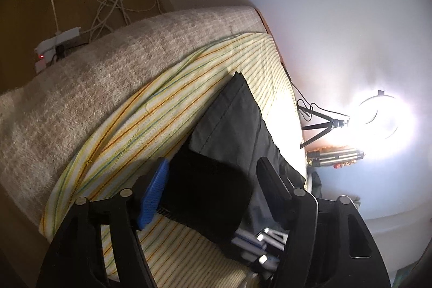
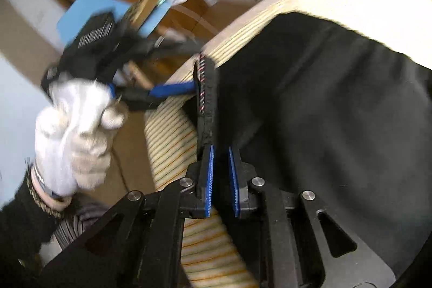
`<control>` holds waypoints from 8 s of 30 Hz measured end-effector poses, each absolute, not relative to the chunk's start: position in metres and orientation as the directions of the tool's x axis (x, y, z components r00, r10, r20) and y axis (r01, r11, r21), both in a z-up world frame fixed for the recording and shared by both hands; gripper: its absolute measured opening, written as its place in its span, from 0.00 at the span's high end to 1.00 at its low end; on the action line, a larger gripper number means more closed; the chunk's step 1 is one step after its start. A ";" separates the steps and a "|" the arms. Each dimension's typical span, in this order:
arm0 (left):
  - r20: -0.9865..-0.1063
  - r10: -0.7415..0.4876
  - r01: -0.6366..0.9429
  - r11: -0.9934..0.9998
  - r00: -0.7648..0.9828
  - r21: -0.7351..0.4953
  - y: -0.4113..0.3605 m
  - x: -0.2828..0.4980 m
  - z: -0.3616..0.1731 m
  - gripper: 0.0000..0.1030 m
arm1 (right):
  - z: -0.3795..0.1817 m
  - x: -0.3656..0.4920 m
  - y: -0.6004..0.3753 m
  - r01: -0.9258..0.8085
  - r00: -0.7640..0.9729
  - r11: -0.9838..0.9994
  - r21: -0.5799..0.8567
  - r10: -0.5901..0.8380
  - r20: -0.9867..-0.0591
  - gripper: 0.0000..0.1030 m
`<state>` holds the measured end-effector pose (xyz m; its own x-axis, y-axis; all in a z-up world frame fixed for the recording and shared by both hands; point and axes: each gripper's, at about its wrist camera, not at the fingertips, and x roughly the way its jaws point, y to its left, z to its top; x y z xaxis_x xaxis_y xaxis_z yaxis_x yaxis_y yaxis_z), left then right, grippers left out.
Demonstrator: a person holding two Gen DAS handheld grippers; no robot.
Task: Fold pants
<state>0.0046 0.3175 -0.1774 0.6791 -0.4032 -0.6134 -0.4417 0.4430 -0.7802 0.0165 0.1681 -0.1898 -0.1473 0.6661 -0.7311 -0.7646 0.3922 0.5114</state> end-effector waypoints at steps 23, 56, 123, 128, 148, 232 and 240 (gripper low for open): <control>-0.752 -0.244 -0.325 0.789 0.612 -0.521 0.269 0.020 -0.162 0.74 | -0.097 0.112 -0.015 -0.690 0.321 0.703 0.169 0.507 -0.800 0.43; -0.802 -0.060 -0.396 0.846 0.594 -0.356 0.277 0.034 -0.164 0.90 | -0.148 0.156 0.031 -0.760 0.260 0.646 0.067 0.397 -0.881 0.95; -0.776 -0.387 -0.005 0.894 0.498 -0.448 0.095 0.099 -0.170 0.56 | -0.124 0.058 -0.354 -0.143 0.525 0.980 0.137 0.192 -0.829 0.94; -0.786 -0.374 0.013 0.906 0.492 -0.423 0.089 0.090 -0.165 0.56 | -0.135 0.072 -0.352 -0.125 0.481 0.992 -0.021 0.042 -0.876 0.81; -0.775 -0.524 0.208 0.852 0.354 -0.481 0.015 0.088 -0.170 0.56 | -0.127 0.167 -0.210 -0.543 0.252 0.789 0.288 0.480 -0.840 0.48; -0.800 -0.400 0.257 0.914 0.447 -0.313 -0.003 0.109 -0.162 0.56 | -0.165 0.164 -0.172 -0.379 0.099 0.621 0.686 0.765 -0.637 0.89; -0.802 -0.378 0.201 0.926 0.463 -0.321 0.023 0.103 -0.158 0.56 | -0.157 0.169 -0.116 -0.628 0.326 0.770 0.116 0.395 -0.859 0.91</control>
<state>0.1035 0.0230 -0.1582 0.4627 -0.3781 -0.8019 0.2008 0.9257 -0.3206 0.1688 -0.1160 -0.1566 0.3256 0.3949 -0.8591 -0.6278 0.7697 0.1159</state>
